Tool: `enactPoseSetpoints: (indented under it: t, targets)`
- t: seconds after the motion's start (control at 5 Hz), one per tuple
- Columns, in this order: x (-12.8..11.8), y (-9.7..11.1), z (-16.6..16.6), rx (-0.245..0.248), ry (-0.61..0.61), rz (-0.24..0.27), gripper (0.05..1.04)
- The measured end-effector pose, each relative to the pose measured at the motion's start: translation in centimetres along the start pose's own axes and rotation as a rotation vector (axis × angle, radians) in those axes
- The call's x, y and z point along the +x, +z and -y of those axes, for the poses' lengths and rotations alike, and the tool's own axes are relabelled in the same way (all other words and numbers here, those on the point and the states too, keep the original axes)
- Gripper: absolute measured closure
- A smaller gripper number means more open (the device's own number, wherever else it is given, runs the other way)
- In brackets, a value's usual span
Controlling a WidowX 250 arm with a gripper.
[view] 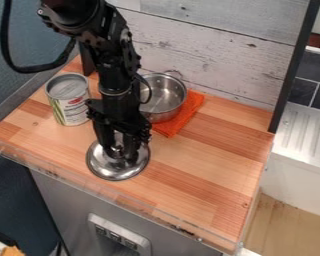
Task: Picks a silver lid and closses the silver pot
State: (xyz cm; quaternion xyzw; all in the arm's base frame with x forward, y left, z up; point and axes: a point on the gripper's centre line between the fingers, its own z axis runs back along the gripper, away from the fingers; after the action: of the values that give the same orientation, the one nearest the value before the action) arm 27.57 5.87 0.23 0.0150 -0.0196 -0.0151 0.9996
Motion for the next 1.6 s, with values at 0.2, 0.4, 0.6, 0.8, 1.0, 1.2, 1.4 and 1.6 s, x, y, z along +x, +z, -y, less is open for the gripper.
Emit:
enactPoseSetpoints:
  t: [0.2,0.4,0.6,0.8,1.0,1.2,1.4,1.6]
  targets:
    - [-0.2,0.0,-0.1,0.009,-0.014,0.0,0.699]
    - [-0.5,0.0,-0.1,0.01,-0.008,-0.015,0.803]
    - [-0.8,0.4,1.0,0.021,-0.04,-0.03,0.803]
    - [-0.2,2.9,3.5,0.032,-0.09,0.027,0.803]
    - [1.2,4.4,4.9,0.013,-0.099,0.05,0.803]
    - [3.7,6.5,4.8,-0.02,-0.074,0.105,0.803]
    - [6.4,6.6,2.5,-0.03,-0.01,0.104,0.803]
    - [8.3,6.0,1.2,-0.039,0.031,0.088,0.803]
